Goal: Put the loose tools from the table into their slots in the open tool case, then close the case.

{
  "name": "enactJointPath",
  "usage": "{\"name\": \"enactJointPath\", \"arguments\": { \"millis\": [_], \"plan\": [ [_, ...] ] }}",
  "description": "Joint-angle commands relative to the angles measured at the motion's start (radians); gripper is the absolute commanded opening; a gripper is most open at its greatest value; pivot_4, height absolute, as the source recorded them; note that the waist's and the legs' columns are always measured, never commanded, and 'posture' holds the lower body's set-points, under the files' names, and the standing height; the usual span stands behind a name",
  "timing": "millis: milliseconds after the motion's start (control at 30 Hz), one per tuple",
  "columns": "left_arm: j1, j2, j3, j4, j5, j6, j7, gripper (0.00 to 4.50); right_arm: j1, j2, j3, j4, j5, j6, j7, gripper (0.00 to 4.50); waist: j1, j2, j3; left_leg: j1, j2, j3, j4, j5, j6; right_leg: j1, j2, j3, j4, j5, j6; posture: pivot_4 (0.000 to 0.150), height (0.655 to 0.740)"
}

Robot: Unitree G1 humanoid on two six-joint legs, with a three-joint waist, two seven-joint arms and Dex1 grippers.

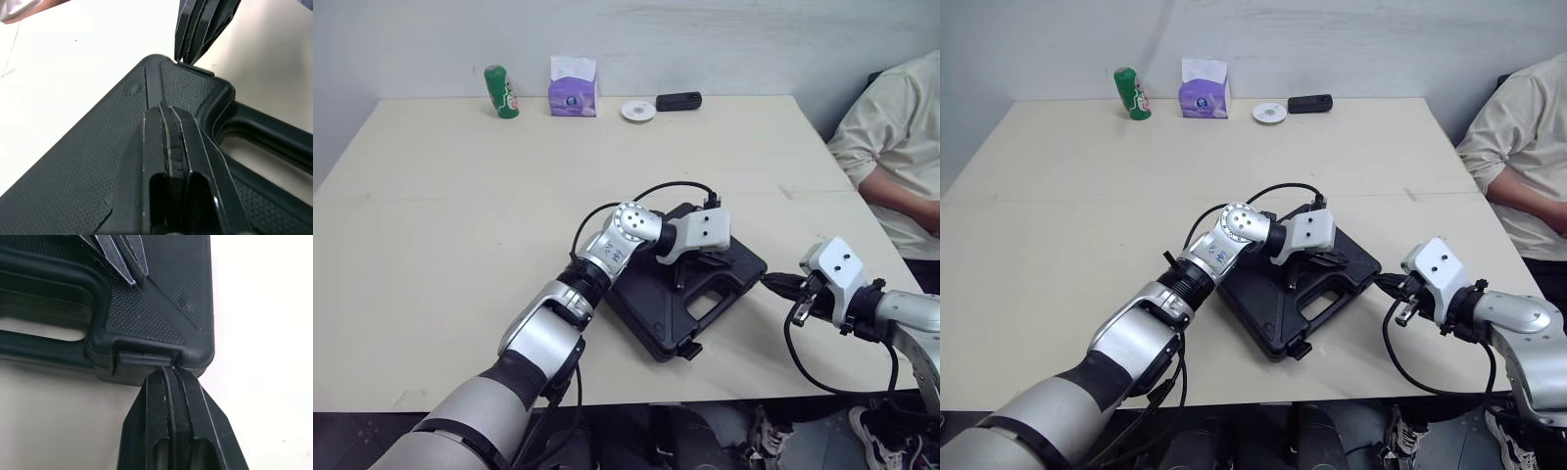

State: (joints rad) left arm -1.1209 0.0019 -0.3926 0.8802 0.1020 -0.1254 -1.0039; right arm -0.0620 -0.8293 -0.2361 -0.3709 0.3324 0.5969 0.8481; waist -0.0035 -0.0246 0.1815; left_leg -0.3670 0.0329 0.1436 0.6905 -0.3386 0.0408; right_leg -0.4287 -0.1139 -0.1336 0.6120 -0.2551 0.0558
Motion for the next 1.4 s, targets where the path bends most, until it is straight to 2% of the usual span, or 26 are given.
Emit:
{"name": "enactJointPath", "arguments": {
  "millis": [33, 200, 333, 500, 633, 700, 867, 1233, 1400],
  "plan": [
    [0.059, -0.008, -0.077, 0.091, 0.087, 0.029, -0.018, 0.00, -0.032, 0.021, 0.013, -0.106, 0.050, -0.011, -0.007, 0.04, -0.001, 0.000, -0.001, 0.000, 0.000, 0.000, -0.001, 0.000, 0.000, 0.000, 0.000, 0.000, 0.000, 0.000, 0.000, 0.150, 0.7278],
    [0.056, -0.007, -0.054, 0.082, 0.070, 0.036, -0.013, 0.00, -0.023, 0.010, 0.007, -0.126, 0.048, -0.002, -0.026, 0.04, 0.016, 0.001, -0.001, -0.001, 0.000, -0.002, -0.001, 0.000, 0.000, 0.000, 0.000, -0.002, -0.002, 0.000, 0.000, 0.150, 0.7278],
    [0.046, 0.032, 0.025, 0.010, -0.017, 0.077, -0.074, 0.00, 0.020, -0.027, -0.072, -0.174, 0.084, 0.024, -0.008, 0.04, 0.027, 0.001, -0.001, -0.002, -0.001, -0.001, -0.001, 0.000, 0.000, 0.000, 0.000, -0.002, -0.004, 0.000, 0.001, 0.150, 0.7278],
    [0.090, 0.169, 0.137, -0.369, -0.248, 0.325, -0.311, 0.00, 0.122, -0.053, -0.226, -0.286, 0.257, 0.112, 0.081, 0.04, 0.021, 0.003, 0.001, -0.002, -0.001, -0.001, -0.001, 0.000, 0.000, -0.001, 0.000, -0.001, -0.003, 0.000, 0.000, 0.150, 0.7278],
    [0.177, 0.286, 0.121, -0.633, -0.340, 0.471, -0.431, 0.00, 0.240, -0.060, -0.245, -0.380, 0.340, 0.144, 0.143, 0.04, 0.018, 0.004, 0.004, -0.004, 0.000, -0.001, -0.004, 0.002, -0.004, -0.005, 0.001, -0.001, 0.000, -0.001, -0.002, 0.150, 0.7278],
    [0.235, 0.335, 0.095, -0.754, -0.356, 0.521, -0.448, 0.00, 0.289, -0.059, -0.222, -0.418, 0.357, 0.150, 0.147, 0.04, 0.026, 0.004, 0.003, -0.003, -0.001, -0.002, -0.004, 0.003, -0.005, -0.004, 0.001, -0.001, 0.000, -0.001, -0.002, 0.150, 0.7278],
    [0.354, 0.391, 0.014, -0.907, -0.313, 0.523, -0.405, 0.00, 0.327, -0.050, -0.086, -0.463, 0.318, 0.136, 0.095, 0.04, 0.030, 0.004, 0.003, -0.002, -0.002, -0.002, -0.004, 0.002, -0.002, -0.001, 0.000, 0.000, -0.003, 0.000, 0.000, 0.150, 0.7278],
    [0.415, 0.452, -0.166, -0.852, -0.110, 0.342, -0.348, 0.00, 0.282, -0.063, 0.130, -0.389, 0.191, 0.067, 0.063, 0.04, 0.031, 0.004, 0.002, -0.001, -0.002, -0.002, -0.004, 0.002, -0.002, 0.000, 0.000, 0.000, -0.005, 0.000, 0.000, 0.150, 0.7278],
    [0.421, 0.489, -0.213, -0.855, -0.077, 0.339, -0.362, 0.00, 0.237, -0.041, 0.184, -0.376, 0.190, 0.064, 0.040, 0.04, 0.030, 0.004, -0.003, -0.001, -0.002, -0.003, -0.004, 0.001, -0.001, 0.001, 0.000, 0.000, -0.005, 0.000, 0.000, 0.150, 0.7278]
  ]
}}
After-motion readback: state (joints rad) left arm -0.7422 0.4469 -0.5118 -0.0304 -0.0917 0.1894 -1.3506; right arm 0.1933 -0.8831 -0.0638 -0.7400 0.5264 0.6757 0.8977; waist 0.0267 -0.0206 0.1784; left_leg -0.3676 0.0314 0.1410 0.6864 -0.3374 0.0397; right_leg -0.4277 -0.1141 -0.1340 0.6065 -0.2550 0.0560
